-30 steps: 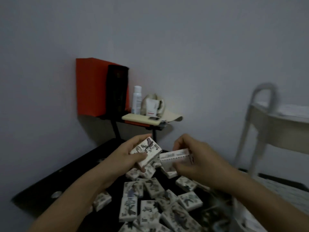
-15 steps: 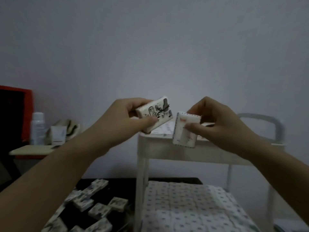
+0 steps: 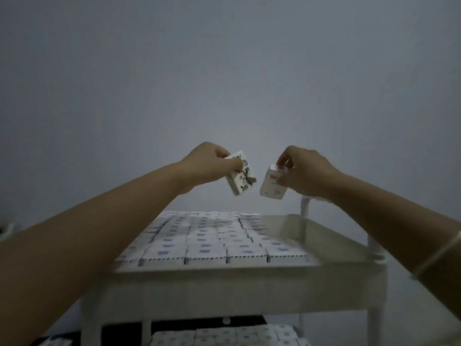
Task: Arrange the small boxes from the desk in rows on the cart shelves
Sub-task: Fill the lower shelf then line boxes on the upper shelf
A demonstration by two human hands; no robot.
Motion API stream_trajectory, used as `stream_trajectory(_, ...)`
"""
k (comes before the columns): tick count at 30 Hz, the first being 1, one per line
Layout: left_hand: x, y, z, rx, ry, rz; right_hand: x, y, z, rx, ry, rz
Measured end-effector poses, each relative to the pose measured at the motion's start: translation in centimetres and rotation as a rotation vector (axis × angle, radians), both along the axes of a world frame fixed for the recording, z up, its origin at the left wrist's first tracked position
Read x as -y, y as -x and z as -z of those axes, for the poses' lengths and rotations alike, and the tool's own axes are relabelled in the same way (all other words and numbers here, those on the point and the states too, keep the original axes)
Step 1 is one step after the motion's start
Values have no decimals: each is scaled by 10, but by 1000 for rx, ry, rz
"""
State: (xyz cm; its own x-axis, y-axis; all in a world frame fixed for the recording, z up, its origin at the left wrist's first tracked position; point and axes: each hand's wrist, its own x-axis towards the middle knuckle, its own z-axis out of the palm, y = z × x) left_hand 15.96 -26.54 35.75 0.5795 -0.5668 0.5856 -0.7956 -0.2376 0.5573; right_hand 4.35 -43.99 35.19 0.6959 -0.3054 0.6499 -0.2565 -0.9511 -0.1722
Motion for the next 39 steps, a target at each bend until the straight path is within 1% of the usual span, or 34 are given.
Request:
stream_trajectory(2, 17, -14, 1, -78, -171, 33, 8, -24, -3, -79, 65, 71)
stream_trajectory(4, 31, -30, 7, -143, -299, 53, 17, -43, -5, -146, 90, 120)
stream_trajectory(8, 42, -51, 23, -291, -427, 164, 32, -62, -2, -213, 76, 148)
stream_trajectory(10, 45, -59, 30, -332, -473, 210, 35, -67, 3, -222, 69, 148)
stream_trajectory(12, 48, -63, 34, -362, -437, 217, 36, -71, 8, -216, 57, 128)
stream_trajectory(14, 52, -67, 35, -362, -425, 177, 34, -75, 14, -179, 64, 101)
stream_trajectory(18, 65, -73, 37, -234, -531, -70, 31, -83, 27, -139, 103, 72)
stream_trajectory(20, 71, -71, 35, -180, -587, -173, 32, -84, 29, -140, 70, 18)
stream_trajectory(22, 71, -64, 33, -184, -604, -243, 34, -83, 28, -138, -4, -71)
stream_trajectory(25, 72, -58, 32, -192, -587, -230, 35, -80, 29, -159, -76, -164)
stream_trajectory(29, 70, -68, 38, -136, -613, -262, 33, -83, 33, -192, -118, -238)
stream_trajectory(33, 69, -71, 40, -114, -579, -255, 36, -86, 33, -195, -127, -242)
stream_trajectory(36, 59, -59, 39, -166, -502, -164, 38, -86, 31, -191, -126, -225)
stream_trajectory(39, 53, -50, 39, -140, -486, -123, 37, -91, 37, -222, -158, -216)
